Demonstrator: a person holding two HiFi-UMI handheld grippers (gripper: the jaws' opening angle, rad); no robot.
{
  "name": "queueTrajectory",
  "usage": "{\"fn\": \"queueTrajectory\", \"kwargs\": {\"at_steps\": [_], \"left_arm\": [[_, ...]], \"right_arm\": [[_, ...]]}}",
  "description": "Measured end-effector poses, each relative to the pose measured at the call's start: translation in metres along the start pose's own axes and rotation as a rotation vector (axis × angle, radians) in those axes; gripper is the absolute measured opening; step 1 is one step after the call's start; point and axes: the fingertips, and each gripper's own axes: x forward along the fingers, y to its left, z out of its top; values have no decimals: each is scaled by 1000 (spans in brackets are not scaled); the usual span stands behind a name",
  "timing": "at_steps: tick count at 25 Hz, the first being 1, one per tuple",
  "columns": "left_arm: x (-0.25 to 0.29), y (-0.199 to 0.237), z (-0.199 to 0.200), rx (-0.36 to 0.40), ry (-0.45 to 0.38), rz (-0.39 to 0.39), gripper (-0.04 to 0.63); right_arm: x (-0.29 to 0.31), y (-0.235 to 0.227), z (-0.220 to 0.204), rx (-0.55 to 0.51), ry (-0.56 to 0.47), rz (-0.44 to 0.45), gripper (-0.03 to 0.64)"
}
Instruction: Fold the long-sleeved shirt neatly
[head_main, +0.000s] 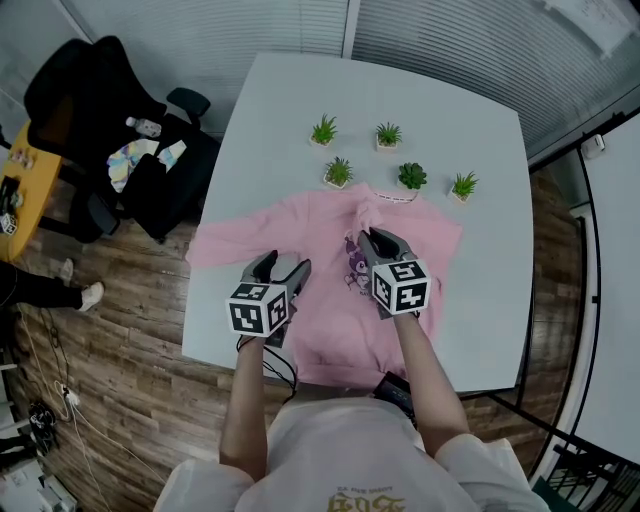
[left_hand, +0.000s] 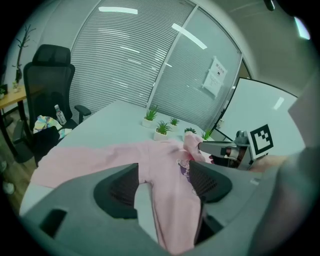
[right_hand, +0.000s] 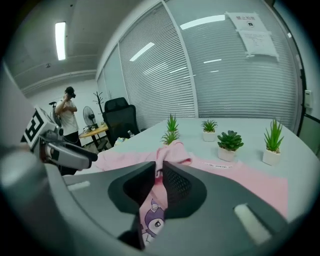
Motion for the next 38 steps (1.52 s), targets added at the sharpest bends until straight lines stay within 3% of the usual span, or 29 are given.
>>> {"fn": "queueTrajectory", "kwargs": {"at_steps": [1,3,5,15,23,27,31,38], "left_arm": [[0,1,-1,-2,3,-1,327],[0,1,-3,-6,5,-3,334],[-1,1,-3,-8,4,-6,336],[0,-5,4,-7,-23,-17,341],[-4,-19,13,-72,-84,-44,334],[-15,-22,19,-90,-120,-14,334],[-34,-31,23,-94,-165,38,334],[-58,-62,3,-100,-175,101,330]], "right_arm": [[4,6,-6,-32,15,17,67],[8,17,-19,-65,45,64,161],[6,25,-23,-57,51,94,193],[-27,21,-21,9,28,92,195],[-80,7,-6,80,-63,55,198],[-108,1,0,128,-114,40,198],[-129,8,-1,117,-119,94,198],[-160,11,-13,178,-146,169,198]]}}
